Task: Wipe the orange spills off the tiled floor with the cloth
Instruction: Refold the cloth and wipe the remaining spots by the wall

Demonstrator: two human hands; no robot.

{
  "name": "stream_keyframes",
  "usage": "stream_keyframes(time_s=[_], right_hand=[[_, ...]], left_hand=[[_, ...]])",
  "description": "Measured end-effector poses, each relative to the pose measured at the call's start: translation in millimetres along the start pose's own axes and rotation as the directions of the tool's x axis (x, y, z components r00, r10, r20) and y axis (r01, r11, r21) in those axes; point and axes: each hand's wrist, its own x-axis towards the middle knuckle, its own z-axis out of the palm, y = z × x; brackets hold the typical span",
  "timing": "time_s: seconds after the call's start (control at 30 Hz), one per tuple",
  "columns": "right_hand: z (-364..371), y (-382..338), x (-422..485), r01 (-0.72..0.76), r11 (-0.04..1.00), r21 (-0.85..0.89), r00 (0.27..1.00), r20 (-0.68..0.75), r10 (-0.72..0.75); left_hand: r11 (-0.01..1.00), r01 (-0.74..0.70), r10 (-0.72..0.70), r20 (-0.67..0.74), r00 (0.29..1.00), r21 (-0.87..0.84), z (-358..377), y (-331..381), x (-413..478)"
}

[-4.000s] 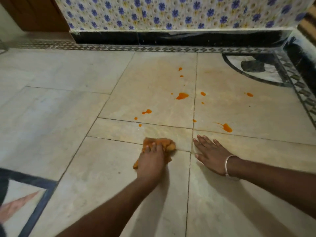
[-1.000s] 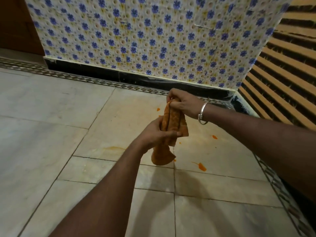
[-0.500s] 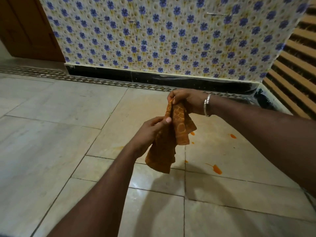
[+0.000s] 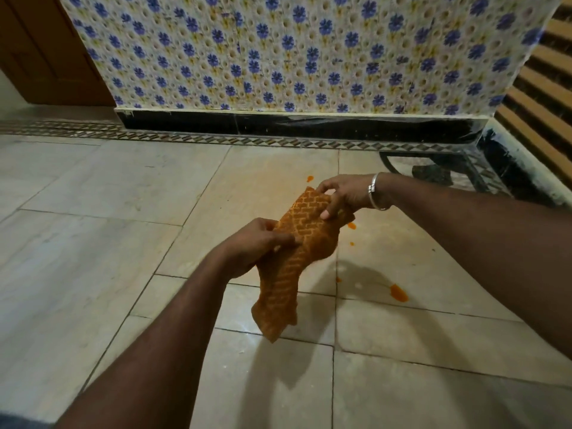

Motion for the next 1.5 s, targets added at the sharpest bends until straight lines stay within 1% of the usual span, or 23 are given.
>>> stream_keyframes(time_s=[0.07,0.13,0.17,0.2,0.27,0.33,0.4,0.43,0.5,0.57,0.67,0.73,0.8,0.83,0.93,1.03,1.07,1.13,1.2,1.23,1.33,1.4,1.5], right_hand=[[0,4,2,0.024,0.999,0.038,0.998,-0.063,-0.021],[3,13,7,0.031,0.992,0.12,0.985,-0.17,-0.011],[7,18,9,0.011,0.977,0.213,0.983,-0.181,0.029],[9,24,10,-0.037,0.94,0.34,0.987,-0.135,0.087],[15,34,8,-0.17,0.825,0.539,0.984,0.044,0.174],[24,39,9,-0.242,0.743,0.624,0.968,0.201,0.147],[30,38,10,-0.237,0.67,0.704,0.965,0.248,0.081],[30,34,11,-0.208,0.635,0.744,0.97,0.239,0.038],[33,24,7,-0.114,0.59,0.799,0.985,0.169,-0.039],[35,15,-1,-0.011,0.593,0.805,0.994,0.074,-0.082],[35,21,-7,0.153,0.628,0.763,0.988,-0.115,-0.101],[35,28,-8,0.192,0.609,0.77,0.981,-0.166,-0.099],[34,34,-12,0.195,0.586,0.786,0.98,-0.175,-0.092],[33,36,-16,0.194,0.593,0.781,0.98,-0.18,-0.084],[26,45,-26,0.207,0.625,0.753,0.973,-0.223,-0.053],[20,54,-39,0.256,0.704,0.663,0.956,-0.279,-0.085],[18,57,-43,0.278,0.742,0.61,0.948,-0.301,-0.107],[14,61,-53,0.291,0.848,0.443,0.925,-0.356,-0.132],[10,66,-63,0.241,0.95,0.196,0.895,-0.423,-0.14],[9,69,-67,0.21,0.974,0.089,0.878,-0.456,-0.147],[6,77,-79,0.103,0.983,-0.149,0.795,-0.582,-0.171],[1,85,-84,0.022,0.97,-0.243,0.759,-0.627,-0.175],[-5,101,-99,-0.091,0.966,-0.243,0.747,-0.658,-0.095]], left_hand=[[0.998,0.058,-0.055,0.09,0.994,-0.033,2,4,-1],[0.996,0.044,-0.036,0.088,0.995,-0.082,6,14,-1],[0.991,0.013,-0.005,0.06,0.998,-0.13,7,18,-1],[0.982,-0.023,0.029,0.026,0.999,-0.187,9,24,0],[0.944,-0.09,0.074,-0.062,0.995,-0.316,12,38,3],[0.904,-0.145,0.086,-0.161,0.983,-0.403,13,49,8],[0.877,-0.176,0.077,-0.232,0.97,-0.446,12,58,14],[0.87,-0.186,0.075,-0.252,0.965,-0.456,11,62,18],[0.868,-0.199,0.075,-0.277,0.958,-0.455,7,62,22],[0.879,-0.189,0.059,-0.293,0.954,-0.437,7,57,25],[0.891,-0.166,0.032,-0.308,0.951,-0.422,12,49,31],[0.893,-0.176,0.054,-0.288,0.956,-0.414,15,49,35],[0.893,-0.197,0.1,-0.247,0.964,-0.405,20,52,39],[0.892,-0.21,0.123,-0.232,0.965,-0.399,22,54,42],[0.895,-0.235,0.159,-0.219,0.963,-0.379,29,57,49],[0.933,-0.209,0.189,-0.095,0.977,-0.292,33,56,54],[0.954,-0.197,0.194,-0.036,0.98,-0.225,33,57,55],[0.982,-0.189,0.189,0.046,0.981,0.014,35,61,58],[0.952,-0.193,0.185,0.056,0.981,0.237,44,69,60],[0.931,-0.2,0.193,0.052,0.98,0.306,50,75,60],[0.874,-0.221,0.204,0.085,0.975,0.433,72,90,65],[0.818,-0.218,0.208,0.079,0.975,0.533,84,94,70],[0.742,-0.288,0.268,0.126,0.955,0.605,107,97,79]])
